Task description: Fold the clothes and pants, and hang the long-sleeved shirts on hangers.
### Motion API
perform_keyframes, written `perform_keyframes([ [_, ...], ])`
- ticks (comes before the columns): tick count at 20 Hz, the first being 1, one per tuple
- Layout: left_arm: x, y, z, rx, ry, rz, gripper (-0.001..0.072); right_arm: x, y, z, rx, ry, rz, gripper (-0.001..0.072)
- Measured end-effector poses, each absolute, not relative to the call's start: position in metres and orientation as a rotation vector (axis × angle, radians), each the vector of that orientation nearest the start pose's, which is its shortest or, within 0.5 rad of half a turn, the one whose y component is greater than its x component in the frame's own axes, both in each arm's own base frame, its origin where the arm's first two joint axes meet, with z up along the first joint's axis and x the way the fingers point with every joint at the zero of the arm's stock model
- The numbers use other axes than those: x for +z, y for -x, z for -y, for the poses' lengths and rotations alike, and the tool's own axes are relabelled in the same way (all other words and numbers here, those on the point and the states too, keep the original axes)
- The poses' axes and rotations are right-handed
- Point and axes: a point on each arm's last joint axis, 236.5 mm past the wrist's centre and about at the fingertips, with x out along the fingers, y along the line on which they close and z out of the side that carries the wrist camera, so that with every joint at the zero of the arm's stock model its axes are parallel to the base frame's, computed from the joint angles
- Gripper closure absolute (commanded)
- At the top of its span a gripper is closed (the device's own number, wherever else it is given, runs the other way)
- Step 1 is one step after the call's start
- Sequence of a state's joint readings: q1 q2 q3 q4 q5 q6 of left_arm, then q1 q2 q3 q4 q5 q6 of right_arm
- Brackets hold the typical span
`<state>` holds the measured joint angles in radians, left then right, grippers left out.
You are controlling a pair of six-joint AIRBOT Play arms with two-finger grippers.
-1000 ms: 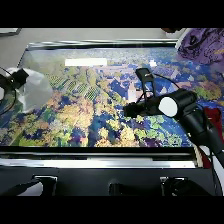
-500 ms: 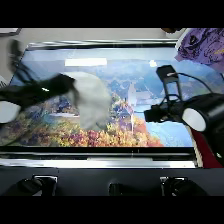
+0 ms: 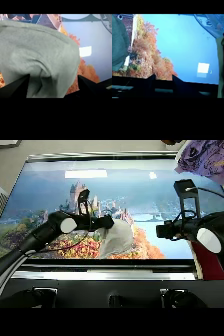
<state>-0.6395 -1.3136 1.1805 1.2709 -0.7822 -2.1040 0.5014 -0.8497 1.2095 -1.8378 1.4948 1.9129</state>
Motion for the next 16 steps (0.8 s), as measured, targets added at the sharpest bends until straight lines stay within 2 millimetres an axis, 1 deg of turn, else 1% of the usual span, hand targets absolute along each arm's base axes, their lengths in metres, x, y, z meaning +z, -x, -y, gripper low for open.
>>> perform_keyframes([
  [1, 0.054, -0.348, 0.306, -0.395, 0.46, -1.138, -0.0011, 0.151, -0.275, -0.079, 0.033, 0.13, -1.064, 0.0395],
  [2, 0.063, -0.352, 0.288, -0.375, 0.456, -1.13, -0.0013, 0.151, -0.276, -0.079, 0.031, 0.127, -1.061, 0.0388],
  [3, 0.07, -0.353, 0.266, -0.346, 0.439, -1.125, -0.0013, 0.152, -0.276, -0.08, 0.03, 0.123, -1.056, 0.0388],
  [4, 0.076, -0.353, 0.239, -0.302, 0.419, -1.124, -0.0013, 0.153, -0.278, -0.08, 0.03, 0.116, -1.048, 0.0388],
  [6, 0.075, -0.343, 0.186, -0.204, 0.4, -1.142, -0.0013, 0.155, -0.281, -0.082, 0.028, 0.095, -1.031, 0.0387],
  [7, 0.071, -0.335, 0.167, -0.168, 0.408, -1.154, -0.0013, 0.155, -0.283, -0.083, 0.025, 0.086, -1.026, 0.0387],
  [8, 0.061, -0.324, 0.151, -0.143, 0.427, -1.178, -0.0013, 0.155, -0.285, -0.085, 0.022, 0.076, -1.021, 0.0387],
  [9, 0.05, -0.313, 0.143, -0.138, 0.458, -1.2, -0.0013, 0.154, -0.287, -0.086, 0.019, 0.068, -1.021, 0.0387],
  [10, 0.036, -0.301, 0.144, -0.154, 0.504, -1.231, -0.0013, 0.152, -0.288, -0.087, 0.015, 0.063, -1.025, 0.0387],
  [12, 0.007, -0.28, 0.156, -0.209, 0.607, -1.279, -0.0013, 0.147, -0.289, -0.091, 0.02, 0.049, -1.041, 0.0387],
  [13, -0.005, -0.274, 0.164, -0.237, 0.658, -1.287, -0.0013, 0.144, -0.289, -0.095, 0.025, 0.043, -1.055, 0.0387],
  [15, -0.024, -0.265, 0.179, -0.292, 0.745, -1.292, -0.0013, 0.138, -0.288, -0.101, 0.037, 0.026, -1.081, 0.0387],
  [16, -0.03, -0.263, 0.185, -0.317, 0.771, -1.286, -0.0013, 0.135, -0.287, -0.105, 0.046, 0.018, -1.097, 0.0387],
])
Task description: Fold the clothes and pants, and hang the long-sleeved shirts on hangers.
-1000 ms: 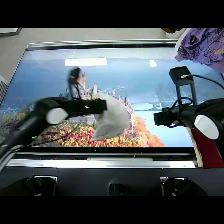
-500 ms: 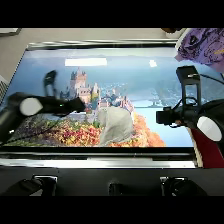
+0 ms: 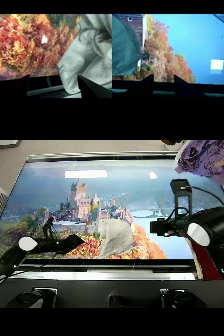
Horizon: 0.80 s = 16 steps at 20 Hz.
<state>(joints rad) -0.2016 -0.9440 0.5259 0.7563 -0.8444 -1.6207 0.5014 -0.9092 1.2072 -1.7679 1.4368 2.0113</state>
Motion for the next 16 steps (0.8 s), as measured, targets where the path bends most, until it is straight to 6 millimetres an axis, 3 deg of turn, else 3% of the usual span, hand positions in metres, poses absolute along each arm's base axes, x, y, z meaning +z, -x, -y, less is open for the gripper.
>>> perform_keyframes([
  [11, -0.073, -0.271, 0.261, -0.511, 0.917, -1.333, -0.0011, 0.126, -0.281, -0.121, 0.049, -0.086, -1.151, 0.0387],
  [16, -0.085, -0.279, 0.276, -0.524, 0.923, -1.363, -0.0002, 0.126, -0.278, -0.126, 0.068, -0.103, -1.164, 0.0387],
])
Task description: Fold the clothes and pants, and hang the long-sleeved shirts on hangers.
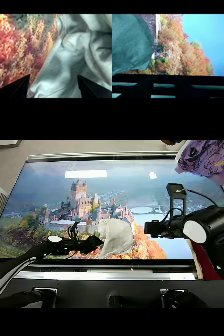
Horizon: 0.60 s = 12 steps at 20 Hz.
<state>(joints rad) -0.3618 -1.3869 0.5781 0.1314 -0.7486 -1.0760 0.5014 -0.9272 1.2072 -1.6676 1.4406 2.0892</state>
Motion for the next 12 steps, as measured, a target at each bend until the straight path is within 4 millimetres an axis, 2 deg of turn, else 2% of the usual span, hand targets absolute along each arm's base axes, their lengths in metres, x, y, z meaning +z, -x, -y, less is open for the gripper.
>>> perform_keyframes([
  [1, -0.088, -0.279, 0.278, -0.524, 0.927, -1.372, -0.0001, 0.126, -0.277, -0.128, 0.071, -0.11, -1.167, 0.0387],
  [2, -0.09, -0.279, 0.279, -0.525, 0.927, -1.379, 0.0065, 0.125, -0.276, -0.129, 0.075, -0.113, -1.169, 0.0387],
  [3, -0.092, -0.278, 0.279, -0.524, 0.925, -1.383, 0.0198, 0.125, -0.276, -0.13, 0.078, -0.116, -1.171, 0.0387],
  [4, -0.095, -0.278, 0.279, -0.52, 0.916, -1.387, 0.0363, 0.125, -0.275, -0.131, 0.082, -0.119, -1.174, 0.0387],
  [5, -0.099, -0.278, 0.277, -0.514, 0.9, -1.389, 0.058, 0.125, -0.275, -0.132, 0.085, -0.123, -1.176, 0.0387],
  [6, -0.102, -0.279, 0.275, -0.504, 0.889, -1.386, 0.0687, 0.125, -0.275, -0.132, 0.086, -0.123, -1.176, 0.0388],
  [8, -0.1, -0.278, 0.278, -0.515, 0.899, -1.391, 0.0688, 0.126, -0.276, -0.134, 0.085, -0.136, -1.171, 0.038],
  [9, -0.1, -0.277, 0.278, -0.517, 0.9, -1.394, 0.0689, 0.127, -0.277, -0.135, 0.08, -0.158, -1.167, 0.0287],
  [12, -0.1, -0.278, 0.279, -0.517, 0.904, -1.394, 0.0689, 0.134, -0.285, -0.128, 0.038, -0.221, -1.142, 0.0264],
])
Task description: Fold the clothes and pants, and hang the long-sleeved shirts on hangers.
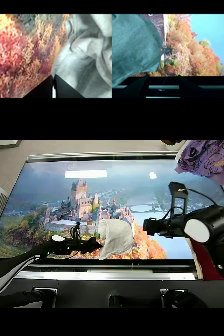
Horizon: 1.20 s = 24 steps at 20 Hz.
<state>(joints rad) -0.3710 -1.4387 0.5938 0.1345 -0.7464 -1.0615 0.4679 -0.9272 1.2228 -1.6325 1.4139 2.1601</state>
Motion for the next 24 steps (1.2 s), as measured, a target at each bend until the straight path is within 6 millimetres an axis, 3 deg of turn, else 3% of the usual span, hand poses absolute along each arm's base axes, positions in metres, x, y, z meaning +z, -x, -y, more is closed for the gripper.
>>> perform_keyframes([
  [4, -0.098, -0.277, 0.28, -0.524, 0.91, -1.398, 0.0689, 0.134, -0.307, -0.065, -0.122, -0.389, -1.13, 0.029],
  [5, -0.098, -0.276, 0.28, -0.527, 0.911, -1.401, 0.0689, 0.124, -0.312, -0.051, -0.137, -0.45, -1.15, 0.0291],
  [7, -0.097, -0.274, 0.281, -0.533, 0.914, -1.406, 0.0689, 0.092, -0.314, -0.044, -0.079, -0.587, -1.225, 0.0291],
  [11, -0.094, -0.271, 0.284, -0.549, 0.922, -1.42, 0.0689, 0.023, -0.302, -0.072, 0.167, -0.823, -1.376, 0.0291],
  [16, -0.092, -0.267, 0.286, -0.563, 0.933, -1.436, 0.0689, -0.047, -0.277, -0.11, 0.322, -0.894, -1.492, 0.0296],
  [20, -0.091, -0.265, 0.287, -0.566, 0.937, -1.441, 0.0689, -0.075, -0.269, -0.143, 0.402, -0.891, -1.537, 0.0377],
  [24, -0.091, -0.265, 0.287, -0.563, 0.941, -1.444, 0.0689, -0.093, -0.264, -0.164, 0.429, -0.864, -1.565, 0.0373],
])
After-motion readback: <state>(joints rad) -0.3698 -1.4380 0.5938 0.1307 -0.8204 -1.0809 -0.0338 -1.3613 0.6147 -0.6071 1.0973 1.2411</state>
